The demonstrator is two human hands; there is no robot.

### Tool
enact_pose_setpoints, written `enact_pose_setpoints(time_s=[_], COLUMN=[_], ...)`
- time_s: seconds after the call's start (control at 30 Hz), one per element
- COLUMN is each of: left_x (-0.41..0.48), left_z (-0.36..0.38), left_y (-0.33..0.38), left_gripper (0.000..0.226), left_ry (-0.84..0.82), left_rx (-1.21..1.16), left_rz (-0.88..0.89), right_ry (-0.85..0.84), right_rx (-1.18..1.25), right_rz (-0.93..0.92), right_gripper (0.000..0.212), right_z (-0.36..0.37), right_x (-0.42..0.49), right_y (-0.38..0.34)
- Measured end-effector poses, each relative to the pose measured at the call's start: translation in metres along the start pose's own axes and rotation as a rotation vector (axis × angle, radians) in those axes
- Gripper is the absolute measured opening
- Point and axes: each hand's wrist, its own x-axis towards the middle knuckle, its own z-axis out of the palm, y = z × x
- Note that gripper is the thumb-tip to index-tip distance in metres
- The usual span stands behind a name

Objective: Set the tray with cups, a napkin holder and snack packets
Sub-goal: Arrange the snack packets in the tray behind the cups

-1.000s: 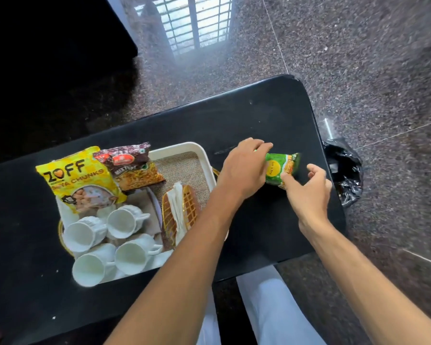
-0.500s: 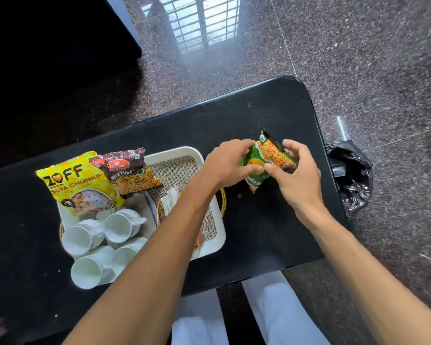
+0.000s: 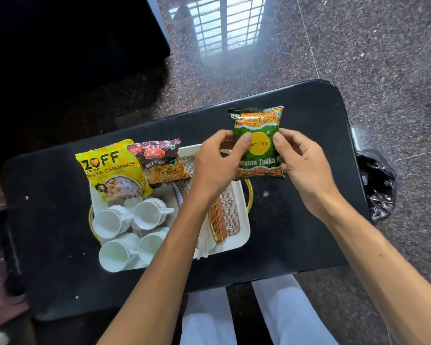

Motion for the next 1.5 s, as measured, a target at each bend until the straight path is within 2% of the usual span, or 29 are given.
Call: enact_pose_setpoints(time_s=[0.17,0.53,0.9,1.0,1.13,1.4,1.5], left_x=[-0.008,-0.013,-0.004,-0.002,-0.001,-0.004,-0.012], left_z=[-0.025,-0.052,-0.06,-0.061,-0.058,-0.062,-0.07], left_y=[-0.01,-0.028,-0.038,-0.046,-0.05,-0.045,-0.041], left_gripper=[0.026,0.026,0.034,0.021,0.038,0.036,0.044], left_ry=[0.1,0.261,0.203,0.188,0.157,0.174,0.14], left_rx=[-0.032,0.172,0.162,0.169,0.168,0.076,0.091], left_rz=[-0.004,-0.111,-0.233,-0.258,-0.231,-0.258,-0.284], right_ry=[-0.05,-0.021,0.021,0.02,0.04,0.064,0.089], right_rx=[-0.008,-0.261,-0.436,-0.496,-0.494,-0.517,-0.535], right_rz=[-0.008,-0.112,-0.109,-0.114,-0.091,-0.137,-0.16], right_gripper=[0.027,0.033,0.035,0.034,0.035,0.041,0.043], right_z=[0.027,0.084,0.11,0.112,0.113,0.109,0.1], right_x=[-0.004,-0.002,0.011,0.012,0.014,0.018,0.016], right_y=[-0.003,0.008,0.019,0.024,0.031,0.028,0.021])
